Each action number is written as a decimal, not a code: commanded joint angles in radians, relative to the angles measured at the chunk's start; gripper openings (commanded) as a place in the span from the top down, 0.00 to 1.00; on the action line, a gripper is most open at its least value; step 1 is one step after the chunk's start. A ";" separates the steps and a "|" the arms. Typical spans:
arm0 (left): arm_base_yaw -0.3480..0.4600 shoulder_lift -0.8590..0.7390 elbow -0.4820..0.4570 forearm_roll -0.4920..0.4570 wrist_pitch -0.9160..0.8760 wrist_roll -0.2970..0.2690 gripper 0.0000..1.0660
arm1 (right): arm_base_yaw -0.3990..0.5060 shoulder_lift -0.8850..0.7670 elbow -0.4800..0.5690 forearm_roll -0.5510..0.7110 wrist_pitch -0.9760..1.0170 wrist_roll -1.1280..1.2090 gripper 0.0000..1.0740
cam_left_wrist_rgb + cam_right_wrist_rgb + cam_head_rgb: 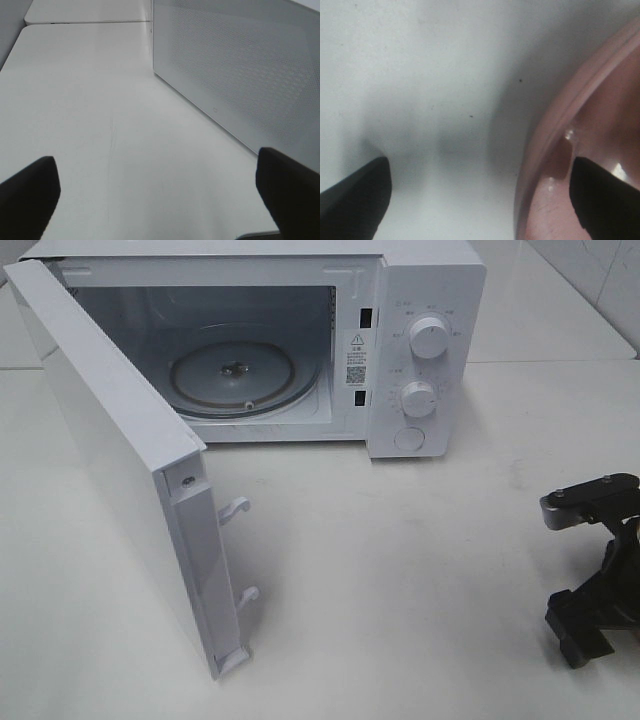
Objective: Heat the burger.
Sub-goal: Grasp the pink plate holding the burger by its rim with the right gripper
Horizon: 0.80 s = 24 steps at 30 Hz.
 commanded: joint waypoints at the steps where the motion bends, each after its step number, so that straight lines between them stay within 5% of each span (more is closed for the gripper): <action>1: -0.005 -0.017 -0.001 -0.010 -0.009 -0.001 0.06 | -0.005 0.012 0.007 -0.034 -0.012 0.012 0.22; 5: -0.005 -0.017 -0.001 -0.010 -0.009 -0.001 0.06 | -0.005 0.012 0.007 -0.036 0.001 0.028 0.33; 7: -0.005 -0.017 -0.001 -0.010 -0.009 -0.001 0.06 | -0.005 0.012 0.007 -0.044 0.009 0.058 0.54; 10: -0.005 -0.017 -0.001 -0.010 -0.009 -0.001 0.06 | -0.005 0.012 0.007 -0.053 0.009 0.071 0.60; 12: -0.005 -0.017 -0.001 -0.010 -0.009 -0.001 0.06 | -0.005 0.012 0.007 -0.089 0.013 0.113 0.86; 16: -0.005 -0.017 -0.001 -0.010 -0.009 -0.001 0.06 | -0.005 0.012 0.007 -0.098 0.017 0.123 1.00; 24: -0.005 -0.017 -0.001 -0.010 -0.009 -0.001 0.06 | -0.002 0.008 -0.006 -0.139 0.064 0.156 1.00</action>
